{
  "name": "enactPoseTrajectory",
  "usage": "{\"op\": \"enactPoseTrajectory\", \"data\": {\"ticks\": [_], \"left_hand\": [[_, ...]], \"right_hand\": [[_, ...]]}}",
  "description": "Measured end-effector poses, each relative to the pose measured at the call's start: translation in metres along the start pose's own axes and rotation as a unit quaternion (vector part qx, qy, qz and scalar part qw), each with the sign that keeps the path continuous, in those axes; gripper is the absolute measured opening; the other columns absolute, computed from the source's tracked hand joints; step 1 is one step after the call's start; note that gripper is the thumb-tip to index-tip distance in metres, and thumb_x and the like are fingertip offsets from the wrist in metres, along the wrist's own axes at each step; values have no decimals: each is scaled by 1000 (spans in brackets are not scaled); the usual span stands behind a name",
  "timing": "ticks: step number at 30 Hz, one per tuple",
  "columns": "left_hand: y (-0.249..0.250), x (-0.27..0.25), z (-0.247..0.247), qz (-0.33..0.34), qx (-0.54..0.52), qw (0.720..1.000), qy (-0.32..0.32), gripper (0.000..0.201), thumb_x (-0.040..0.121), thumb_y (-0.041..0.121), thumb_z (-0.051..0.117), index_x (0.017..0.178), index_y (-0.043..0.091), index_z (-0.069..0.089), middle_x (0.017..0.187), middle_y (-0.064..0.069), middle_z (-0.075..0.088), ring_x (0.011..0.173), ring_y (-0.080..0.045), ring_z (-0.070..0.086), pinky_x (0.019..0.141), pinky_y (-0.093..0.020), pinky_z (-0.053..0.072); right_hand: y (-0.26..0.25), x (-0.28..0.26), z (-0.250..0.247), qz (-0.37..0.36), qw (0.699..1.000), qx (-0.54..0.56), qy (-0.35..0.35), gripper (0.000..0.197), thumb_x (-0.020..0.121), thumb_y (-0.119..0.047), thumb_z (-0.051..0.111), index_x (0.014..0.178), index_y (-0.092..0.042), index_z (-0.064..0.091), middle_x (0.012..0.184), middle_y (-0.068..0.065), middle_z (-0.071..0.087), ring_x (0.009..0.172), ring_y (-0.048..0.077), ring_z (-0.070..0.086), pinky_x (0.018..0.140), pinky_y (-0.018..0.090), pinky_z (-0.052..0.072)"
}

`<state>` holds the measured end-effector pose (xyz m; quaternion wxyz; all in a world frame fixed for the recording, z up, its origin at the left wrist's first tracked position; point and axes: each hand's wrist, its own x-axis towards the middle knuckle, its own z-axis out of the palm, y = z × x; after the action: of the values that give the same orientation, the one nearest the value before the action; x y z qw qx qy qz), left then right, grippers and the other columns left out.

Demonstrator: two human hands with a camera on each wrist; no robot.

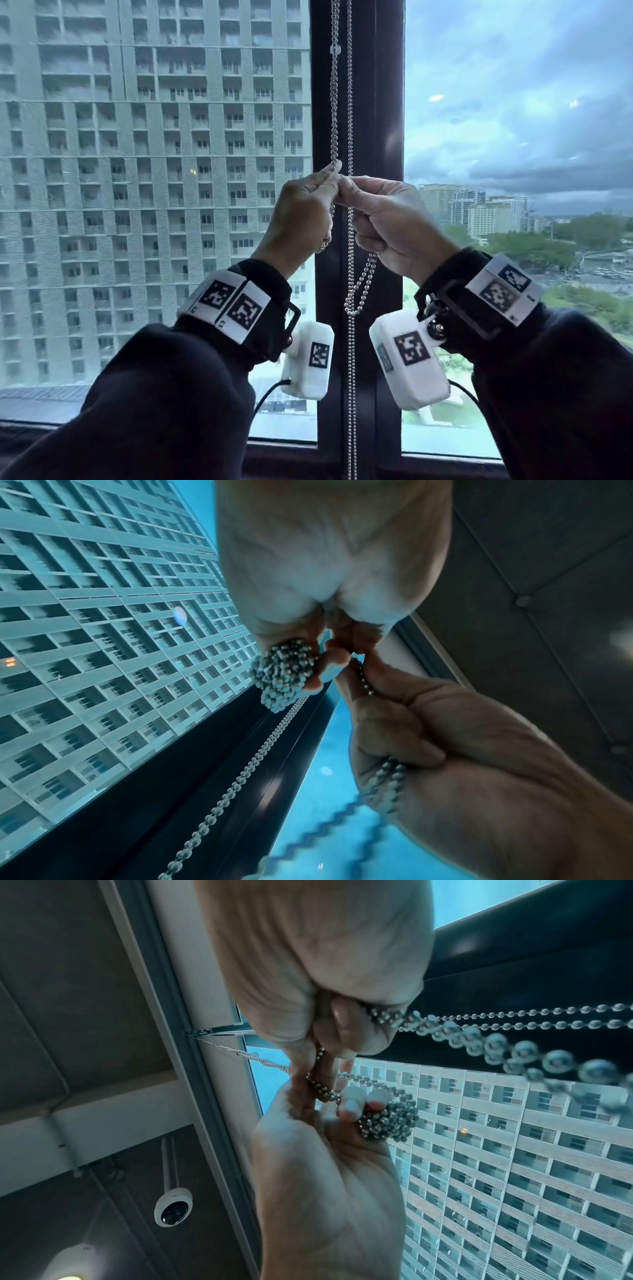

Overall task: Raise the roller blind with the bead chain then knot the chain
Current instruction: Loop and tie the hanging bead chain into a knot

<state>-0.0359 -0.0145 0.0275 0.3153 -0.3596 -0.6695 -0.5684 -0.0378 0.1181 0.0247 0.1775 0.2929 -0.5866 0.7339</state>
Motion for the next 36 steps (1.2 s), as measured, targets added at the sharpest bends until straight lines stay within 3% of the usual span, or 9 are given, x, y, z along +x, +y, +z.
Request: {"op": "enactPoseTrajectory", "data": {"ticks": [4,8,12,17,21,25,30,32,36], "left_hand": [[1,5,-4,-62,-38,997,-10,31,94,25,44,76,15,68,70,-29,55,50,-22,46,47,-27,40],[3,10,-14,-76,-11,996,-35,29,91,19,51,77,0,69,73,-13,56,68,-21,49,57,-30,40],[1,10,-25,-49,21,997,-51,19,92,16,64,95,2,76,89,-6,73,66,5,58,58,-16,44],[-5,7,-29,-143,-140,978,-62,15,87,21,68,77,9,67,74,-4,68,75,-14,66,79,-39,51],[3,4,-23,-143,-275,947,-87,23,94,16,56,74,8,62,58,-3,63,50,-12,61,58,-28,54],[8,0,-15,-121,-214,964,-104,30,92,1,35,82,-2,63,74,-15,71,35,-14,43,46,-28,41],[-2,2,-14,-115,-109,981,-115,20,92,-7,51,88,0,69,99,-30,68,39,-14,52,41,-27,45],[-6,3,-14,-115,-86,983,-117,9,91,5,63,90,1,70,99,-31,67,48,-16,61,41,-28,49],[-11,6,-11,-126,-55,988,-67,27,88,24,70,95,-2,71,92,-19,73,66,-20,73,47,-31,54]], "right_hand": [[0,1,2,4,1000,-20,-3,9,93,-15,68,89,-8,73,75,14,53,33,2,23,31,14,17],[-1,4,-1,-3,999,-41,4,11,93,-10,68,83,-7,69,58,4,47,33,3,22,30,14,18],[-2,6,-4,-10,997,-70,29,13,95,-11,66,83,-7,70,69,15,52,32,2,25,30,13,18],[0,8,-8,-27,994,-90,50,12,94,-11,66,85,-5,71,73,15,61,34,5,25,30,15,19],[0,6,-9,-70,982,-158,75,17,96,-10,65,80,-7,70,48,-10,60,32,1,30,29,15,24],[5,8,-8,-137,956,-240,97,25,95,-11,67,70,-10,71,42,-15,50,31,1,35,34,12,26],[12,14,-16,-186,923,-304,143,22,85,-19,78,64,-21,75,59,-12,72,55,1,62,56,18,48],[13,13,-18,-205,905,-336,160,24,84,-20,79,62,-25,72,55,-17,69,54,-4,60,55,14,45],[15,-1,-13,-245,883,-377,135,13,89,-22,74,78,-15,77,68,-10,69,58,-5,60,55,13,46]]}}
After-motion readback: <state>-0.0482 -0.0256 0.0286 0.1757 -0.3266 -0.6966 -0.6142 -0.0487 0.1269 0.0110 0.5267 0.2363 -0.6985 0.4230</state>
